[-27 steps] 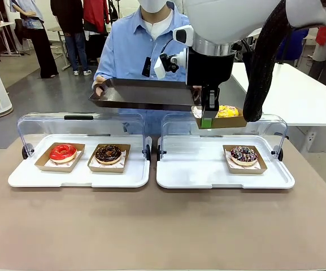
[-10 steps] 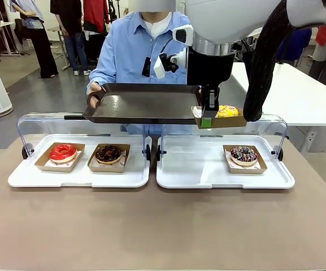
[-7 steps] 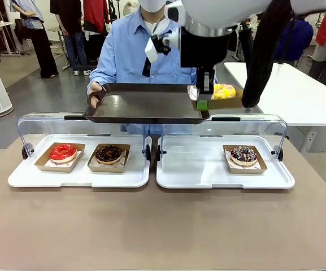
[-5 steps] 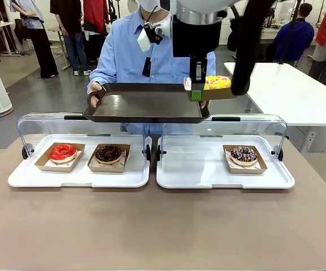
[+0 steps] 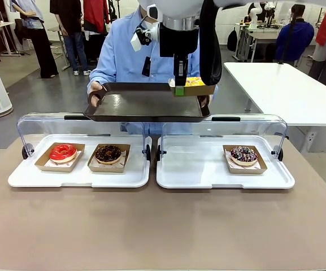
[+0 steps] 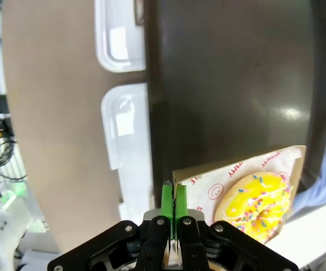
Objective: Provide the desired donut to the person.
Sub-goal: Place the picked Paper togo box onto the Handle tray extended by the person.
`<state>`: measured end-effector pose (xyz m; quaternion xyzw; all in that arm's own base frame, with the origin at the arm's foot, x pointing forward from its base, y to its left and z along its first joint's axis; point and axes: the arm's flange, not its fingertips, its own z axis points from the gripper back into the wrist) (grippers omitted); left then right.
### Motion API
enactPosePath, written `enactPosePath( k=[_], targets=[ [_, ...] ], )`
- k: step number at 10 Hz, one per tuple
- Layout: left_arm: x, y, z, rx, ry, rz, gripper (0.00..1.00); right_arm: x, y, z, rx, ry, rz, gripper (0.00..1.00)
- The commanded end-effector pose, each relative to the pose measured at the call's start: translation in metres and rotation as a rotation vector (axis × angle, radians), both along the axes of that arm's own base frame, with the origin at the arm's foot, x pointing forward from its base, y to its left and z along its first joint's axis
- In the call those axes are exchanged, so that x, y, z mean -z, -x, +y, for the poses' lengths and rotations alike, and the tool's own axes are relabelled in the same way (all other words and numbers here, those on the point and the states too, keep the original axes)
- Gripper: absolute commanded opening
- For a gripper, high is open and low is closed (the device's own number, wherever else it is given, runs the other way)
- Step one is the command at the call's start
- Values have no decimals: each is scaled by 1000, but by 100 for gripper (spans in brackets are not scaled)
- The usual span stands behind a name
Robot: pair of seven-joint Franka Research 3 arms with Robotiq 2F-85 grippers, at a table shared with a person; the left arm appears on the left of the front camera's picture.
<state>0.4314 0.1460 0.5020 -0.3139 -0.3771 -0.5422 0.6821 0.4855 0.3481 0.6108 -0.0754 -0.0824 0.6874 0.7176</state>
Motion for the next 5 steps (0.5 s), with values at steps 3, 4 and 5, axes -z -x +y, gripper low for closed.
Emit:
enactPosePath(
  k=[3, 4, 5],
  targets=[
    [0, 0, 0, -8, -9, -2, 100, 14, -54, -4, 12, -63, 29, 2],
    [0, 0, 0, -8, -9, -2, 100, 19, -61, -6, 9, -76, 39, 2],
    [0, 0, 0, -8, -9, -2, 100, 25, -67, -7, 9, -92, 60, 2]
  ],
)
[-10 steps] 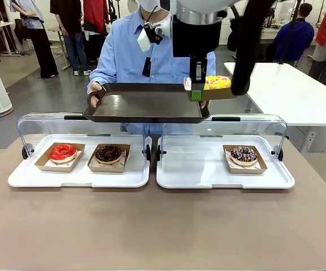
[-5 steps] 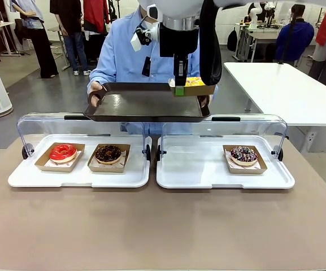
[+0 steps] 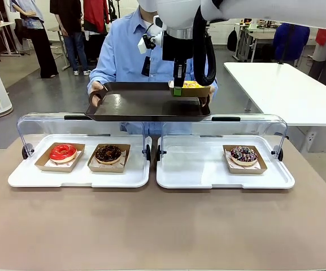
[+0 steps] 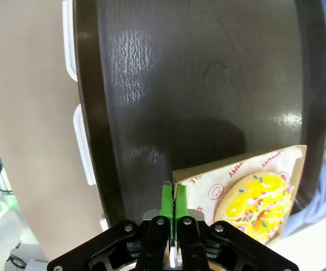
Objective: Provide the desired donut to the person.
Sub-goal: Place the picked Paper togo box onto the Handle tray extended by the person.
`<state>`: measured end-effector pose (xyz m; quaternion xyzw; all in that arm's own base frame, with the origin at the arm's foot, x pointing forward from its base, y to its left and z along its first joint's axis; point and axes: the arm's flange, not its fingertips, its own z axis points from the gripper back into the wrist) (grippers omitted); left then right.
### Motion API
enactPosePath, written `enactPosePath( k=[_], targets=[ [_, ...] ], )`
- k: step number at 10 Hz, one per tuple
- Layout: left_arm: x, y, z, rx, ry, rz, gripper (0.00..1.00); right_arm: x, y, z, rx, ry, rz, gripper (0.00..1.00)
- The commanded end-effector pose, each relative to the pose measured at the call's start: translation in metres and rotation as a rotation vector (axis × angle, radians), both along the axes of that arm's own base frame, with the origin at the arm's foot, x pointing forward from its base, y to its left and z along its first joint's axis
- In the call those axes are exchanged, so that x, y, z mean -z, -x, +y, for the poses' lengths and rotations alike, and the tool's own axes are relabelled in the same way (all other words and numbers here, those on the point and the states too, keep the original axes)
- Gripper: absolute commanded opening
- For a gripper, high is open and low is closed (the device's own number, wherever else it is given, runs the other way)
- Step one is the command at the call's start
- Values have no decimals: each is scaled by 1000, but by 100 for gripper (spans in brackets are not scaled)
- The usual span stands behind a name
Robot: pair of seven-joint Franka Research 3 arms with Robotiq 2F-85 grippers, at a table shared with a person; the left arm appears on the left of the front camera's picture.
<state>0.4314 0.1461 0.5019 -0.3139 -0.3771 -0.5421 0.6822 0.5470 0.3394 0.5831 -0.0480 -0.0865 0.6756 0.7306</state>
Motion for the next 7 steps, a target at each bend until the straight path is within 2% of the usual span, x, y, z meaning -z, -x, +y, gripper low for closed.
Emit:
enactPosePath(
  k=[1, 6, 7],
  targets=[
    [-1, 0, 0, -7, -9, -2, 100, 2, -7, 3, -25, -46, 37, 2],
    [-1, 0, 0, -7, -9, -2, 100, 20, -13, -3, -6, -33, 108, 2],
    [-1, 0, 0, -7, -9, -2, 100, 22, -15, -4, 0, -23, 125, 41]
  ],
)
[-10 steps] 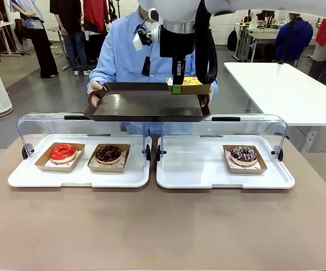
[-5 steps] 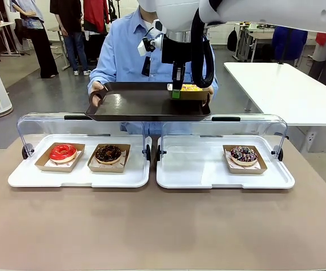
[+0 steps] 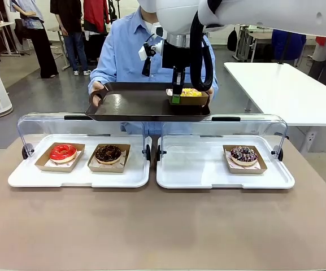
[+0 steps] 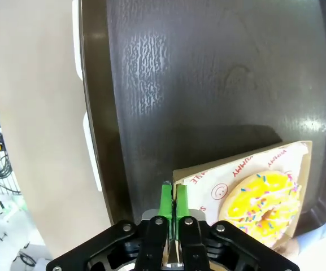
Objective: Provide the desired donut to the person.
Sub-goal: Place the picked Paper togo box onto the Handle tray extended by the person.
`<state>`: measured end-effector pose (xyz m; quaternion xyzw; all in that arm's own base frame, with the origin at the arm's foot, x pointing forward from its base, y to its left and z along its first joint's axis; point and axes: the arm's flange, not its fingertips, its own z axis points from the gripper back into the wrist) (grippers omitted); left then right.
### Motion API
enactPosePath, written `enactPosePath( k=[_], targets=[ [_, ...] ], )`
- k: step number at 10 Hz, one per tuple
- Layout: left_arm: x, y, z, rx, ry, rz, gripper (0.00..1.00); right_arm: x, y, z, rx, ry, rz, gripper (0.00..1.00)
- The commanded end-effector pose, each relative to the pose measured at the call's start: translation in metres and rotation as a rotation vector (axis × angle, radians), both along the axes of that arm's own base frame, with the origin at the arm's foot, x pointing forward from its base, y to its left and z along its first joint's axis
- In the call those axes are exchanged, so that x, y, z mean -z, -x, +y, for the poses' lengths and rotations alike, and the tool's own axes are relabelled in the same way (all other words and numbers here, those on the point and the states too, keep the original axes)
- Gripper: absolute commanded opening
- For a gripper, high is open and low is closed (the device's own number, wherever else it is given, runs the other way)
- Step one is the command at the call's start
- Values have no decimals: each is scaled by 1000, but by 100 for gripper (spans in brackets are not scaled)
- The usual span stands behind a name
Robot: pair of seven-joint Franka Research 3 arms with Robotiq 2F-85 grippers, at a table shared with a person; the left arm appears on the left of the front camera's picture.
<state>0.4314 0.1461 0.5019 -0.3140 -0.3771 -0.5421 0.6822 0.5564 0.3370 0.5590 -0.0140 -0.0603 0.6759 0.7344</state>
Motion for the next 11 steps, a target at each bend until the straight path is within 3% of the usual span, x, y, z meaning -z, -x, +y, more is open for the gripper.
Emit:
enactPosePath(
  k=[1, 2, 5, 6, 7, 11],
  targets=[
    [-1, 0, 0, -7, -9, -2, 100, -1, -5, -1, -10, 3, 43, 58],
    [-1, 0, 0, -7, -9, -2, 100, 0, -5, -2, -12, 8, 46, 97],
    [-1, 0, 0, -7, -9, -2, 100, 0, -6, -5, -10, 8, 51, 100],
    [-1, 0, 0, -7, -9, -2, 100, -2, -3, -5, -17, 10, 51, 93],
    [-1, 0, 0, -7, -9, -2, 100, -4, -2, -5, -21, 10, 48, 100],
    [-1, 0, 0, -7, -9, -2, 100, -5, -2, -8, -18, 17, 57, 100]
  ],
)
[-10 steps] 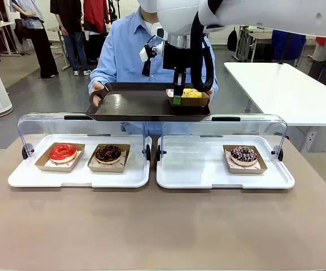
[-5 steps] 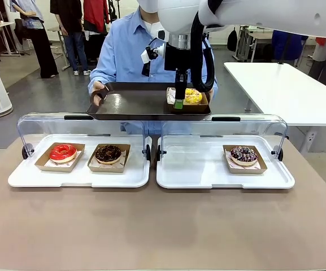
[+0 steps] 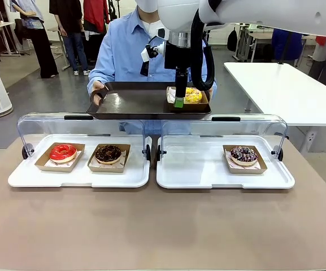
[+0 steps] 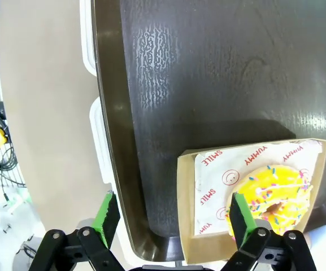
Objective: Provide the desired donut to the person.
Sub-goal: Place the picked Paper togo box onto the Handle tray extended by the person.
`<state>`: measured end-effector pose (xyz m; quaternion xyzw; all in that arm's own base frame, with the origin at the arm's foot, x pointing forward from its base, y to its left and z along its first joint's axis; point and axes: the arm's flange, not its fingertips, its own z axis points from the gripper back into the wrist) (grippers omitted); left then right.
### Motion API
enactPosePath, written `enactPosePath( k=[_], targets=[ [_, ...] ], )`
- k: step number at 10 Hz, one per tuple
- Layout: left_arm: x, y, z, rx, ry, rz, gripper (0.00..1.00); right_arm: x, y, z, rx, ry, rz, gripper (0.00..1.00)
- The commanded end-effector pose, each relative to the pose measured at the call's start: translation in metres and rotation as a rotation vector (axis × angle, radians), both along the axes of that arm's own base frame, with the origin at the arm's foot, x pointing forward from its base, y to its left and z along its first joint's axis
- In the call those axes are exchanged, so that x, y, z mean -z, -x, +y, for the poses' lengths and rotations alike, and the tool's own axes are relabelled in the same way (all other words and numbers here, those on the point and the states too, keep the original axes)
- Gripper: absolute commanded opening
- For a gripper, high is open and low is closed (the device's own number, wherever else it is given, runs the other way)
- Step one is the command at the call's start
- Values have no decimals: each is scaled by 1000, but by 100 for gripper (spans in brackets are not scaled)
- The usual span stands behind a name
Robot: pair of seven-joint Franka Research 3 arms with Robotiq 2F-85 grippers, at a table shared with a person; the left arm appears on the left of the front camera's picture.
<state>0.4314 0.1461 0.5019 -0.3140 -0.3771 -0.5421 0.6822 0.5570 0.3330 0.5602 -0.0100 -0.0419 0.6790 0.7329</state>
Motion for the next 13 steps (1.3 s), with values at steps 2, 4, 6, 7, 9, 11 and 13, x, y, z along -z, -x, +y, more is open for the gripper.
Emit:
enactPosePath(
  k=[2, 4, 6, 7, 9, 11, 13],
  targets=[
    [-1, 0, 0, -7, -9, -2, 100, -3, 22, -12, 33, 76, 44, 100],
    [-1, 0, 0, -7, -9, -2, 100, -6, 80, -49, 7, 62, 3, 100],
    [-1, 0, 0, -7, -9, -2, 100, 4, 125, -102, 22, 43, -5, 100],
    [-1, 0, 0, -7, -9, -2, 100, 11, 139, -134, 67, 8, -21, 100],
    [-1, 0, 0, -7, -9, -2, 100, 24, 151, -179, 139, -55, -20, 100],
    [-1, 0, 0, -7, -9, -2, 100, 34, 145, -191, 132, -94, -6, 100],
    [-1, 0, 0, -7, -9, -2, 100, 27, 149, -202, 171, -38, -5, 100]
  ],
)
